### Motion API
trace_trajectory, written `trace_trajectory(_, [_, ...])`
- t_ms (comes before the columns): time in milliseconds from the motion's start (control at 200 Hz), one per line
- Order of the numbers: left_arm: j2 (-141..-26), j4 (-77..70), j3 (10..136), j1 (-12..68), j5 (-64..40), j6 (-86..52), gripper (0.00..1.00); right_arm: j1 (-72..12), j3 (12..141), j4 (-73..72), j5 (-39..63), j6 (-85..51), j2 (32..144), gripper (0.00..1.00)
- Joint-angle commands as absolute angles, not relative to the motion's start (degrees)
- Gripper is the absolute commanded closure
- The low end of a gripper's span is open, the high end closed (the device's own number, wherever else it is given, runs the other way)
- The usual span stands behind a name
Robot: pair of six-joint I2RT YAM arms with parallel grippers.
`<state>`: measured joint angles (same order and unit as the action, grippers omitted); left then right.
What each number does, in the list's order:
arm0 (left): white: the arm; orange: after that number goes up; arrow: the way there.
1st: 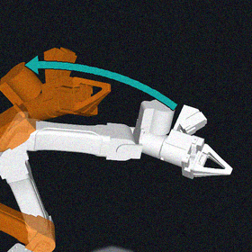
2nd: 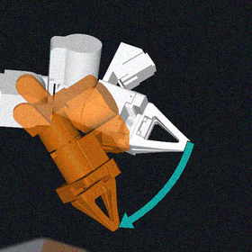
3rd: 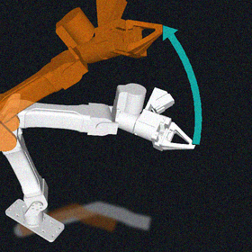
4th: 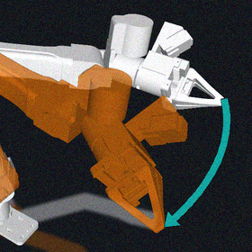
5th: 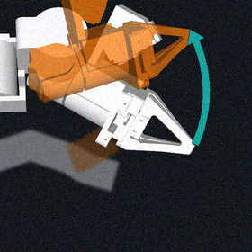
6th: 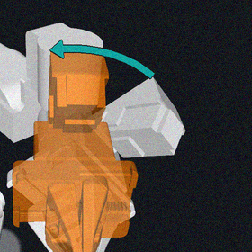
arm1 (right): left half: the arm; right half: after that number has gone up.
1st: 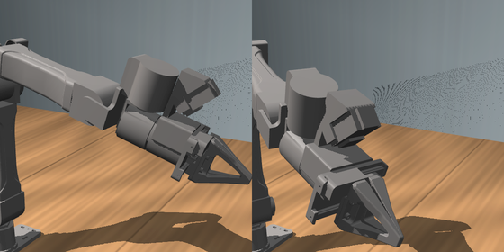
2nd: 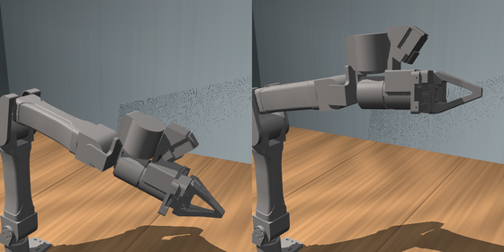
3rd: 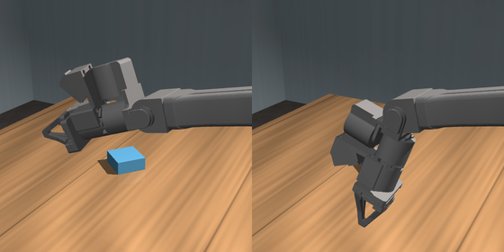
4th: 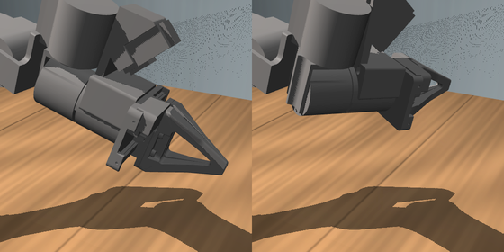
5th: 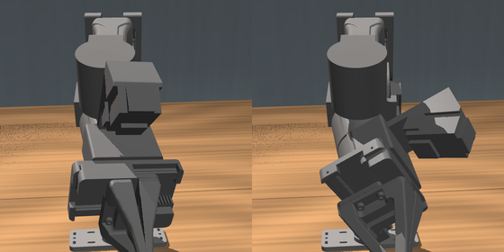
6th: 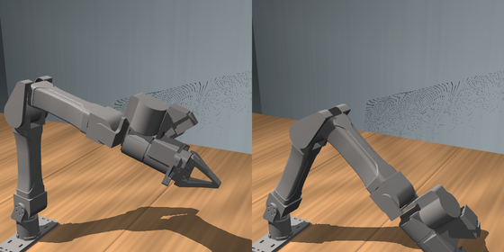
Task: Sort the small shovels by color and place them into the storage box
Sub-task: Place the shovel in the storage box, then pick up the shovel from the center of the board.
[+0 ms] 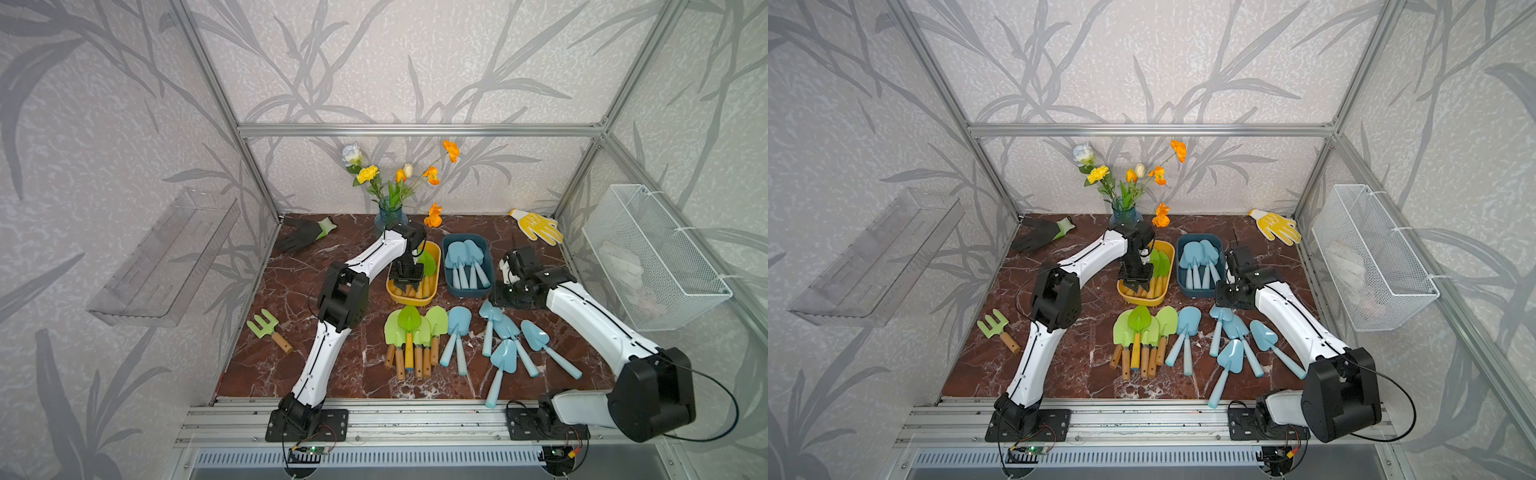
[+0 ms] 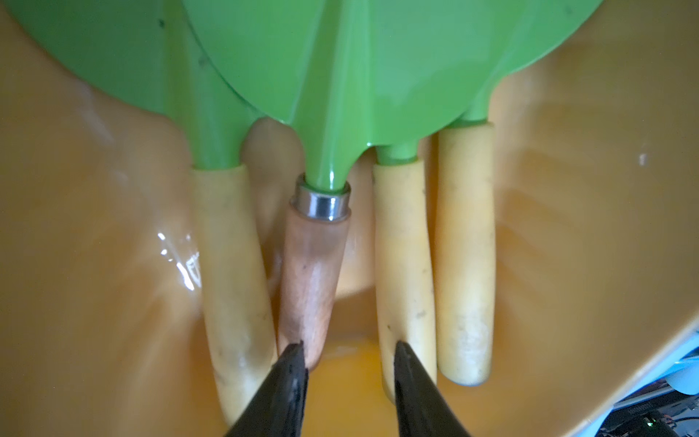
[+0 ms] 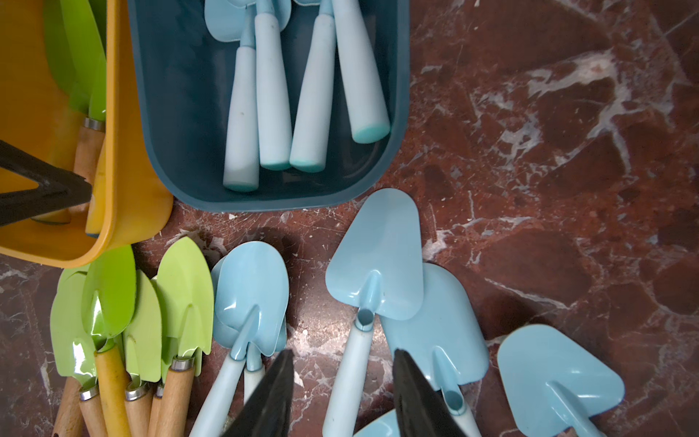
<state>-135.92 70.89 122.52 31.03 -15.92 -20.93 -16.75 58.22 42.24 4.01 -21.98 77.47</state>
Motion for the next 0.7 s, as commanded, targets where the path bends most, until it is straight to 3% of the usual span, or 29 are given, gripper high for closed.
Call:
trace_trajectory(0, [-129.5, 71.1, 124.4, 31.2, -14.8, -22.3, 0.55, -21.9, 57.5, 42.5, 5.9, -22.0, 76.3, 0.54])
trace_trajectory(185, [-123.9, 69.0, 123.1, 31.2, -7.3, -24.4, 0.47, -33.8, 56.4, 42.0, 6.3, -26.4, 79.2, 0.5])
trace_trajectory(375, [-120.5, 66.8, 117.9, 29.6, -3.3, -26.5, 0.46, -44.4, 55.2, 38.4, 7.3, -32.0, 84.7, 0.49])
trace_trajectory(700, [-116.7, 64.7, 110.0, 28.6, -4.7, -26.6, 0.42, -48.4, 56.1, 40.8, 4.3, -36.2, 90.8, 0.5])
